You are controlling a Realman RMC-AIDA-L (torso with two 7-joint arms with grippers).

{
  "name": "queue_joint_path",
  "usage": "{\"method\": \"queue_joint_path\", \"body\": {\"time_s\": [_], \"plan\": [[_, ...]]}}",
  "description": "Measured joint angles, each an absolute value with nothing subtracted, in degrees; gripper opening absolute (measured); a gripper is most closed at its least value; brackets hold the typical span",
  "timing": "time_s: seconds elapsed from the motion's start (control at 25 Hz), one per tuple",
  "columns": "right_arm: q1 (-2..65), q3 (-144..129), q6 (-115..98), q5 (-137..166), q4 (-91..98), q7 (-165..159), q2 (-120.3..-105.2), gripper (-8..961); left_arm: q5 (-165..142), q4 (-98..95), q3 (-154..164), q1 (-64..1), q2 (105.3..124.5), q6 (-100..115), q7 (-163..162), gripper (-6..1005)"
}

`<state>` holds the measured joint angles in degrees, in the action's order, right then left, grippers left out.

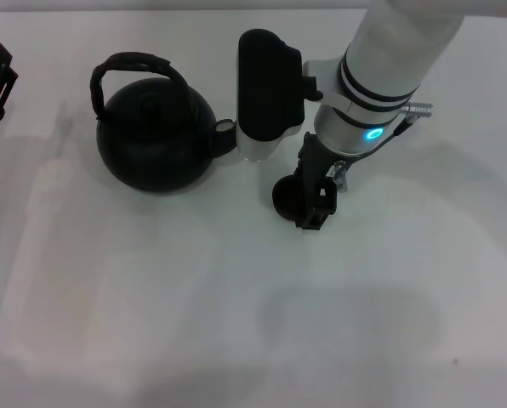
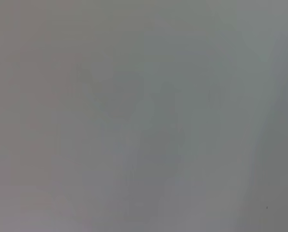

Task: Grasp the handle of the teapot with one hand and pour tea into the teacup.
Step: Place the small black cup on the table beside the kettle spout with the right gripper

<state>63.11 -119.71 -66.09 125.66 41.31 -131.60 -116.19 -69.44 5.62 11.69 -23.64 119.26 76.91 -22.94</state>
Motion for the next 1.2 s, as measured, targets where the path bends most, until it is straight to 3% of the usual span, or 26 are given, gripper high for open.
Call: {"method": "queue_joint_path", "body": {"time_s": [0.72, 1.2], "plan": [[62.50, -118.48, -66.27, 125.69, 42.55, -131.60, -116.19, 865, -69.44, 5.63, 11.69, -23.49, 119.18, 76.98, -22.94, 831], [56.52, -103.82, -66.67, 124.52, 43.26, -129.37, -116.05, 875, -69.44, 5.15, 11.39, -23.49, 119.14, 77.00, -22.94, 830]]}}
